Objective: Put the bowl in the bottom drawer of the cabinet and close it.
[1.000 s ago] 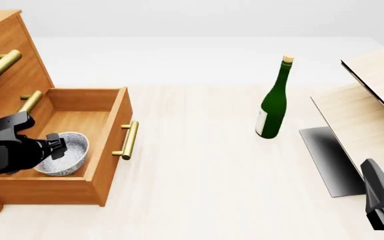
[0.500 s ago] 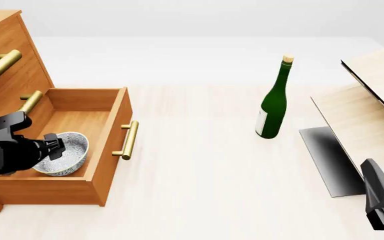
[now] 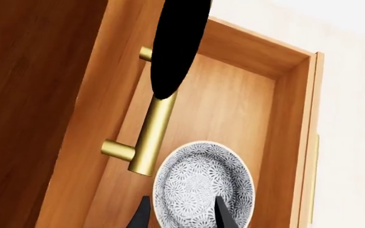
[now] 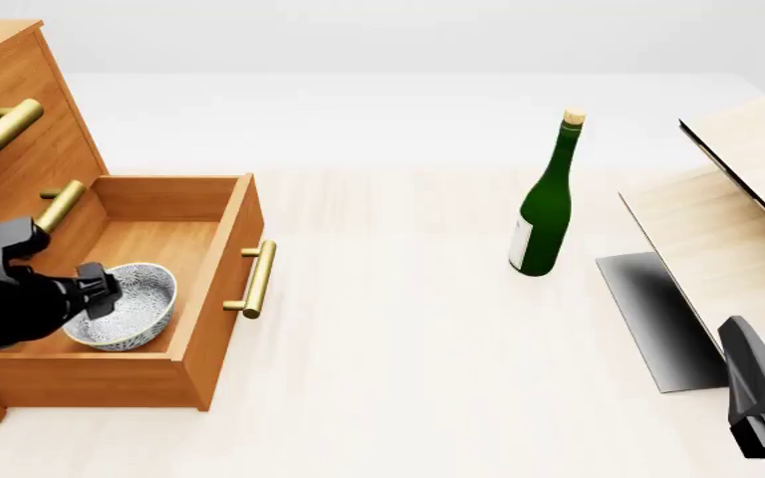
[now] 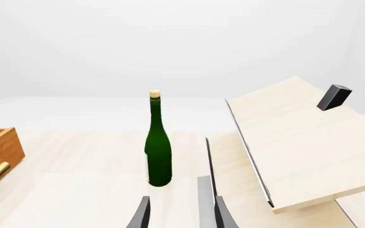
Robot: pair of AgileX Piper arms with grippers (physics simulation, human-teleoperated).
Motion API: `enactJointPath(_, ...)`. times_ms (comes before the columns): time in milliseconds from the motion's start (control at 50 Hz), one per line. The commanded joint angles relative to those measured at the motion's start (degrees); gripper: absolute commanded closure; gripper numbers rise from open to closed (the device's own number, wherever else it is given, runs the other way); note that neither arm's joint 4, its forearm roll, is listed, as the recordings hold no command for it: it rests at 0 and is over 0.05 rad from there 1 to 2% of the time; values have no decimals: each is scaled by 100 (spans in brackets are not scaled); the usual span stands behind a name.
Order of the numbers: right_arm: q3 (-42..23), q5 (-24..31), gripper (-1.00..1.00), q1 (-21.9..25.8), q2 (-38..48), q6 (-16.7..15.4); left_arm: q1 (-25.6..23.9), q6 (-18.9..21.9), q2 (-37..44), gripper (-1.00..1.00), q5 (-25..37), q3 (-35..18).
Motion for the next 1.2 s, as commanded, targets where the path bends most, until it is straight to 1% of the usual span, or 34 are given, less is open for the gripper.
enactJointPath(20,-1,-1,-100,-2,3,0,106,28,-259,-100,123,173)
enactJointPath(180,-1,-1,-100,-2,3,0,76,52,-549,-100,316,180)
enactJointPath(260,-1,-1,-100,-2,3,0,-26,58,-735,-100,427,193)
enactJointPath(380,-1,-1,-100,-2,3,0,-76,82,-819,-100,501,180)
enactJointPath(460,-1,-1,-100,-2,3,0,-100,157,-894,-100,563,174)
enactJointPath(480,-1,-1,-100,-2,3,0,-138,209,-990,-100,592,164)
enactJointPath(500,-1,-1,-100,-2,3,0,-46,318,-1090,-100,635,151)
enactJointPath(560,-1,-1,-100,-2,3,0,-111,278,-1054,-100,655,151)
enactJointPath(640,-1,-1,-100,-2,3,0,-157,389,-1307,-100,765,156)
enactJointPath(740,-1,-1,-100,-2,3,0,-274,416,-1495,-100,880,158)
enactJointPath(940,-1,-1,-100,-2,3,0,-453,507,-1634,-100,963,125)
enactJointPath(1200,-1,-1,-100,-2,3,0,-541,673,-1668,-100,968,120)
